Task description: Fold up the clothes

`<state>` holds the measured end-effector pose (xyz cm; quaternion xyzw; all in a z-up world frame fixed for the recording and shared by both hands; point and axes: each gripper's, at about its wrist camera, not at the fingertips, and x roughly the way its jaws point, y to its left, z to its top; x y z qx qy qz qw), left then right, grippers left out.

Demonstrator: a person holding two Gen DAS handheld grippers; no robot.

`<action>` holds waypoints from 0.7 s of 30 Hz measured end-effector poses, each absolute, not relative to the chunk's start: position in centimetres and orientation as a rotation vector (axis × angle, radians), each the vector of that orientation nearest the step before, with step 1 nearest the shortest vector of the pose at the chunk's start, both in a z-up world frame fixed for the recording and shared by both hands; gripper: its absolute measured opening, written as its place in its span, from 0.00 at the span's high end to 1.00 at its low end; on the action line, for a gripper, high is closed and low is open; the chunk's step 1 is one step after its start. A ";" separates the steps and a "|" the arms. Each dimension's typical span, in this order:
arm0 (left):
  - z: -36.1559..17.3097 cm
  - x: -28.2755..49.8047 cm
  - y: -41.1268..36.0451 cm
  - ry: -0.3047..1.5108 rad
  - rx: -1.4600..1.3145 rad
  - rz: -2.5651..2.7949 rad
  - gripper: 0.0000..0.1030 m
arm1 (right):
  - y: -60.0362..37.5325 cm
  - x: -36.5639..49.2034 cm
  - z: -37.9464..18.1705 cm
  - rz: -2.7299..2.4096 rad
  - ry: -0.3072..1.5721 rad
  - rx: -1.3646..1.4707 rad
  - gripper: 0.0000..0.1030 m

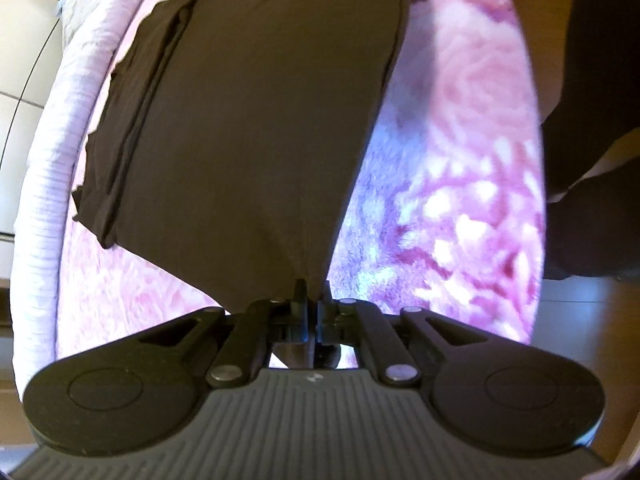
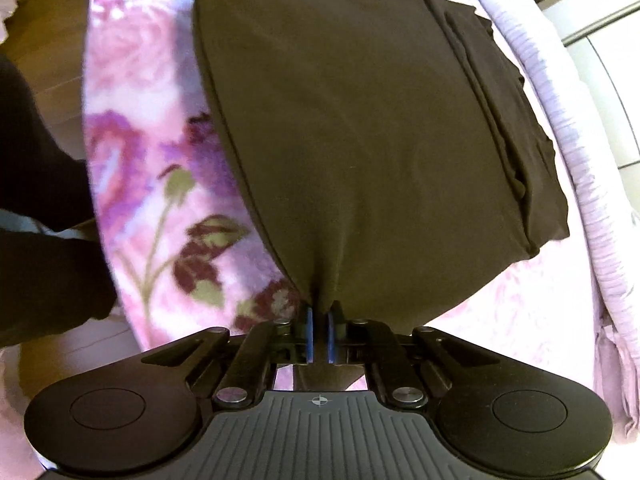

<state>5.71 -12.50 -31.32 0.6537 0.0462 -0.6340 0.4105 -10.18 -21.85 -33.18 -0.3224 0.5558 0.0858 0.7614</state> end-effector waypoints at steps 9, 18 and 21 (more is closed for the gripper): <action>-25.8 5.0 -9.8 0.293 1.584 -1.707 0.99 | -20.8 -12.5 -28.2 0.277 1.267 -0.611 0.95; -22.0 0.6 -4.2 0.519 1.607 -1.880 0.99 | -19.3 -19.2 -24.3 0.414 1.379 -0.449 0.95; -20.9 -0.2 -4.7 0.573 1.601 -1.899 0.99 | -19.6 -20.0 -23.4 0.452 1.391 -0.433 0.95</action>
